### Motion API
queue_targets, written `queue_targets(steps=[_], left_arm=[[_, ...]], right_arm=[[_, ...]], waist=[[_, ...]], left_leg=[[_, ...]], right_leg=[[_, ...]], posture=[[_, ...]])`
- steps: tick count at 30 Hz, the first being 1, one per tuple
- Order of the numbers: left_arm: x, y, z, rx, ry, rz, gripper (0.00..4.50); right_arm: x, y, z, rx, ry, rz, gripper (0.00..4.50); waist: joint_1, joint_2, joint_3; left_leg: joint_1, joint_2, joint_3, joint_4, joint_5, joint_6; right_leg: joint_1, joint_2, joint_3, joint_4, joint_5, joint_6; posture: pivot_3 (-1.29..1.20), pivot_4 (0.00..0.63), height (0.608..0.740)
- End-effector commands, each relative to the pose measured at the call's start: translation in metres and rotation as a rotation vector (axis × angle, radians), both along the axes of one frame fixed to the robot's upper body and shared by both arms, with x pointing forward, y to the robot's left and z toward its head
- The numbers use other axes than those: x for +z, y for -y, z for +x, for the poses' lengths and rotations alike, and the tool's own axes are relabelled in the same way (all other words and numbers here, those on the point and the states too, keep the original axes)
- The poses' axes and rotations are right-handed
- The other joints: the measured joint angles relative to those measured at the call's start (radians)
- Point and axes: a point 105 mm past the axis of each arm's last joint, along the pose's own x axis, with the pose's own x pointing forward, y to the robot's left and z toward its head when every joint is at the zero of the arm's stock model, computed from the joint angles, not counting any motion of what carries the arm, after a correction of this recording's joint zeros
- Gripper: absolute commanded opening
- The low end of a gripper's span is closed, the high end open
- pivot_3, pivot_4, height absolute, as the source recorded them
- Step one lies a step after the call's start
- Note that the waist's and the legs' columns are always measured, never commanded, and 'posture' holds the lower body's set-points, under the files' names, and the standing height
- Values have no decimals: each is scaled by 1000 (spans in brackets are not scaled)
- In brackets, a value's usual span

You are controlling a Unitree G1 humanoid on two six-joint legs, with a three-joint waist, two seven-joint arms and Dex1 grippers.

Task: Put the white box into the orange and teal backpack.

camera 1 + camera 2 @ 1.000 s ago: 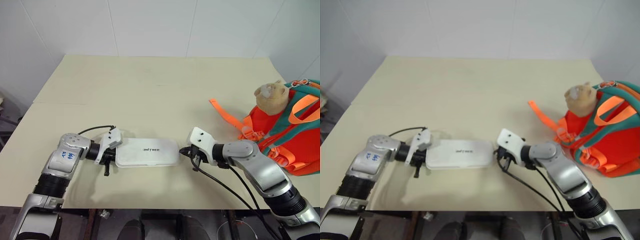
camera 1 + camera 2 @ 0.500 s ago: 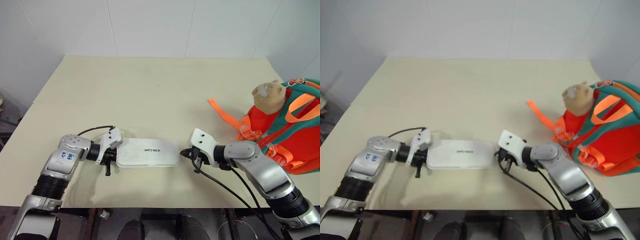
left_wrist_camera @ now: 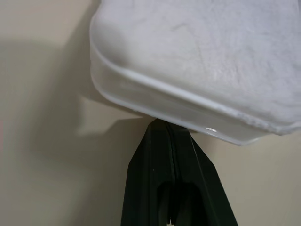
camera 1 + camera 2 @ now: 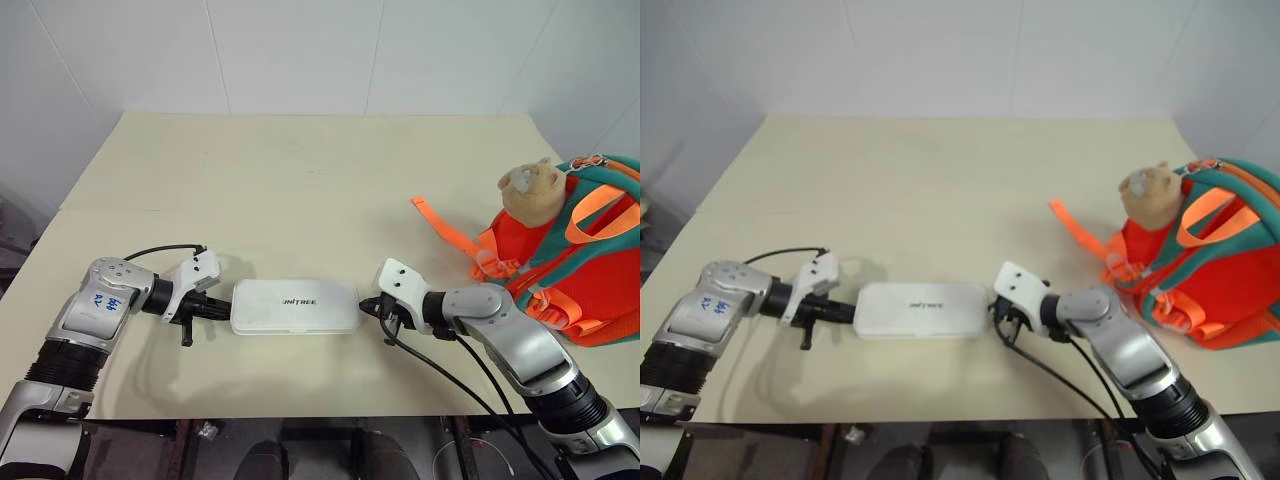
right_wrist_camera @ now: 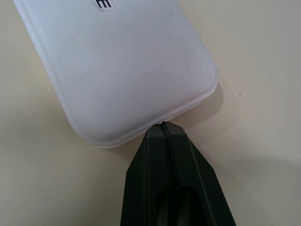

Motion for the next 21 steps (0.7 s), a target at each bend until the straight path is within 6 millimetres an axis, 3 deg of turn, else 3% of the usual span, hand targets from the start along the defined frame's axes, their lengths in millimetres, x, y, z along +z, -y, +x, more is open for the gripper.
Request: queue_targets(steps=[1,10,21], left_arm=[[-11,-23,-9,65,-69,65,0],[5,-34,-16,91,-70,24,0],[13,11,-20,-31,-49,-115,0]], right_arm=[[6,-5,-1,23,36,6,120],[7,-7,-2,35,36,9,120],[4,-15,-2,80,26,7,120]], waist=[[-2,0,0],[-20,0,0],[-15,0,0]], left_leg=[[0,0,0,0,0,0],[0,2,-1,-1,-1,0],[-3,2,-2,0,-1,-1]], right_leg=[[0,1,0,0,0,0],[-1,2,1,0,-1,-1],[-1,2,1,0,0,0]], posture=[[0,150,740],[0,150,740],[0,150,740]])
